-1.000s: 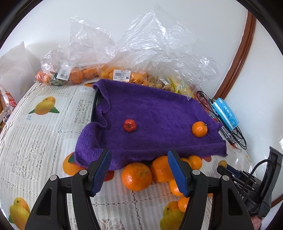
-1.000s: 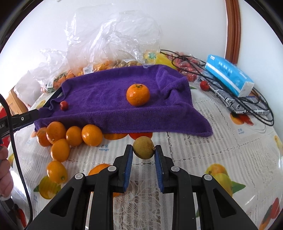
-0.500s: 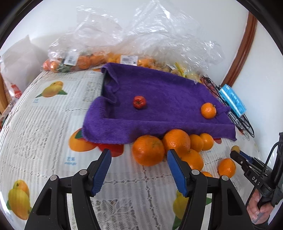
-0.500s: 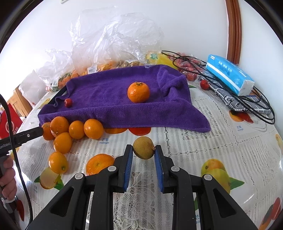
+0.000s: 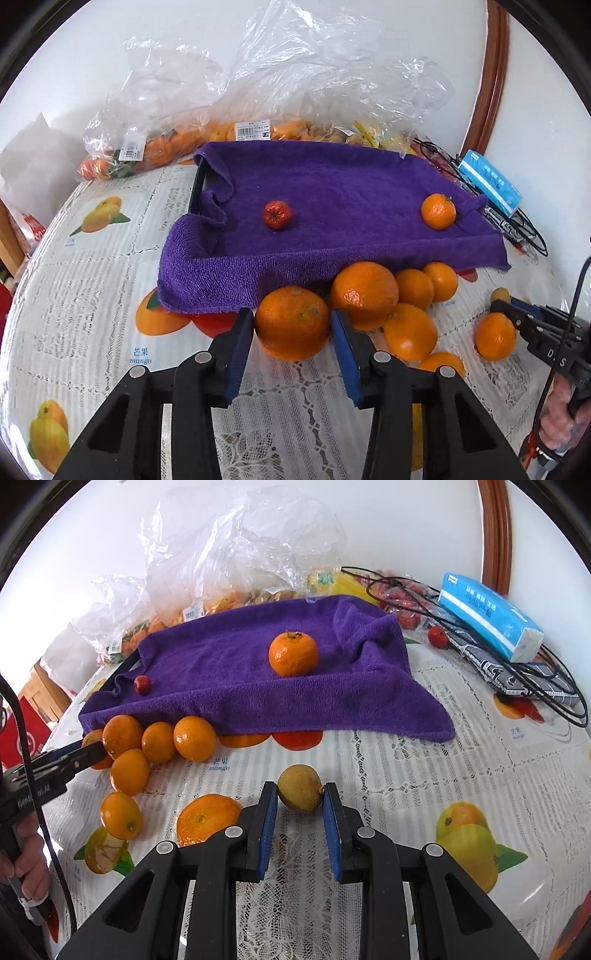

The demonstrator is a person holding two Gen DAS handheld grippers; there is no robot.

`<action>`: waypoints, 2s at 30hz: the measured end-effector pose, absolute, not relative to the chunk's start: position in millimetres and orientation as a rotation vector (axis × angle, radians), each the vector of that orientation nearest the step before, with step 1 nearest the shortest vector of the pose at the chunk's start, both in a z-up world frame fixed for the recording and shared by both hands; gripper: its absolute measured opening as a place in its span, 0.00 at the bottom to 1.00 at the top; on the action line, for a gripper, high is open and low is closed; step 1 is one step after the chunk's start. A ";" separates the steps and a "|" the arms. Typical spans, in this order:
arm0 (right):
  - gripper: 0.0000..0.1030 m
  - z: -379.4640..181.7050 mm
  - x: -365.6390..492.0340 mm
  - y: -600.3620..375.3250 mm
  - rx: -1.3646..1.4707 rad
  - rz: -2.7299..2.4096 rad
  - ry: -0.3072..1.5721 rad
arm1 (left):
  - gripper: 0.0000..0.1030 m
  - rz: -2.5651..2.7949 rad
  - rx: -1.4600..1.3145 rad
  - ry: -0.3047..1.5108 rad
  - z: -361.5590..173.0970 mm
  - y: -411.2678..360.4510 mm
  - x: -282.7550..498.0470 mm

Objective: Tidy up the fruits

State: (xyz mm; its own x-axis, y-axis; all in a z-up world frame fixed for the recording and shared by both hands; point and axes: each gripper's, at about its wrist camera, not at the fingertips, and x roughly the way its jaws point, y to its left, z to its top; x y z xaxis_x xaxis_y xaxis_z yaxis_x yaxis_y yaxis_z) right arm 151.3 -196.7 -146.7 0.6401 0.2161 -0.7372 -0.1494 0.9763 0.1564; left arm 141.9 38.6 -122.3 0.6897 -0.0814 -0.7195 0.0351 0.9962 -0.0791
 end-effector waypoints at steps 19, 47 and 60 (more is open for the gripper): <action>0.24 -149.4 151.8 -197.9 0.109 0.212 0.857 | 0.40 -0.020 -0.163 0.845 -130.8 49.5 148.5; 0.24 -93.5 123.5 -195.1 0.067 0.163 0.713 | 0.40 -0.075 -0.212 0.752 -90.1 50.9 95.5; 0.24 -66.5 117.3 -180.3 0.037 0.198 0.661 | 0.40 -0.082 -0.220 0.690 -58.8 50.9 96.2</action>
State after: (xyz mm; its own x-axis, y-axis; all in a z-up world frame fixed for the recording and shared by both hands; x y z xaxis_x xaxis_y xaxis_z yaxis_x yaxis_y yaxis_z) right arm 117.3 -180.3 -66.5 0.7715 0.1945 -0.6058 -0.1709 0.9805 0.0972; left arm 96.2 50.9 -58.8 0.7691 -0.1474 -0.6219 0.0020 0.9736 -0.2284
